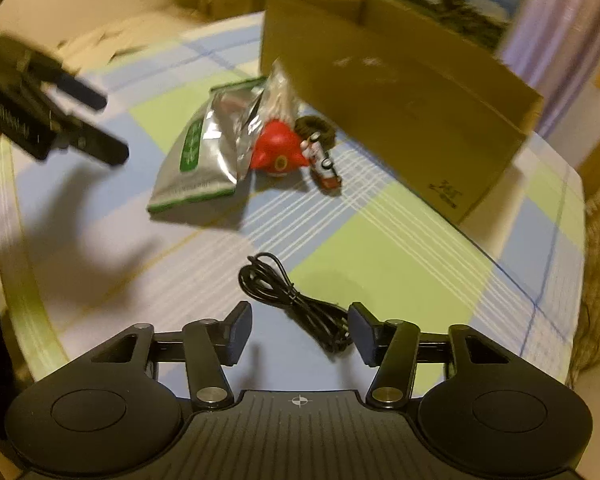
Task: Organize objects
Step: 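Grasp black cable with right tool while left tool approaches green-leaf foil bag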
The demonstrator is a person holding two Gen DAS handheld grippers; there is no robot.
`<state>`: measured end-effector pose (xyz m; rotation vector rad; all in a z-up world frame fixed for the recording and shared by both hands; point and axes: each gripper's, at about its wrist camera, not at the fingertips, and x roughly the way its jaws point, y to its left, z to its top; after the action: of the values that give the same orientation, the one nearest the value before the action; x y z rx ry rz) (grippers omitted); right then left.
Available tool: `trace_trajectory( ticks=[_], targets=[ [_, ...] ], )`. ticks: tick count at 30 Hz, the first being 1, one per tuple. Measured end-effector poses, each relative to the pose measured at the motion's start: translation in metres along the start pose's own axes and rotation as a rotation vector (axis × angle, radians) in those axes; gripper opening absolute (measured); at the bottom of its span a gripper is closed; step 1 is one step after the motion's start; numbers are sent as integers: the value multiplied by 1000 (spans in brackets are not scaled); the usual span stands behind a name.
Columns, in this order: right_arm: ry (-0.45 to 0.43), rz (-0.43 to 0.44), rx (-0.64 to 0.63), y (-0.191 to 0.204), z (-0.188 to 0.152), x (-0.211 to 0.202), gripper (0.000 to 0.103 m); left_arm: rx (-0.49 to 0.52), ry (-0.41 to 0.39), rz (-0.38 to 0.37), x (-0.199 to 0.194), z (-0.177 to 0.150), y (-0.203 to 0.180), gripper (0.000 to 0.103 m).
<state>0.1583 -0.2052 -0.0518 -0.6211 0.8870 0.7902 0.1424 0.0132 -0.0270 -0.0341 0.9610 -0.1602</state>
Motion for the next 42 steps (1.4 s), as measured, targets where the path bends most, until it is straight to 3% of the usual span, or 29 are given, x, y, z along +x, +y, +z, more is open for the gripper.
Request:
trace_trajectory(
  ticks=[8,12,13,21,26,28,35,42],
  targets=[
    [78,25,-197,-1,13,36,40,-9,21,-1,18,6,10,92],
    [102,51,-200,-7,18,48,38,-17,28,-7,24,7,12,92],
    [108,54,-196,-8,19,51,33,-20,30,-8,25,7,12,92],
    [114,80,-66,-13,22,53,12,-43,36,-16,31,6,19,92],
    [65,125,333,-36,25,45,9,-73,34,-31,33,12,24,92],
    [29,154,400,-34,30,41,9,-86,29,-31,34,16,27,91],
    [32,198,321,3,62,49,9,-96,5,-12,30,25,37,91],
    [28,308,294,45,67,54,9,-92,4,1,25,25,51,91]
  ],
)
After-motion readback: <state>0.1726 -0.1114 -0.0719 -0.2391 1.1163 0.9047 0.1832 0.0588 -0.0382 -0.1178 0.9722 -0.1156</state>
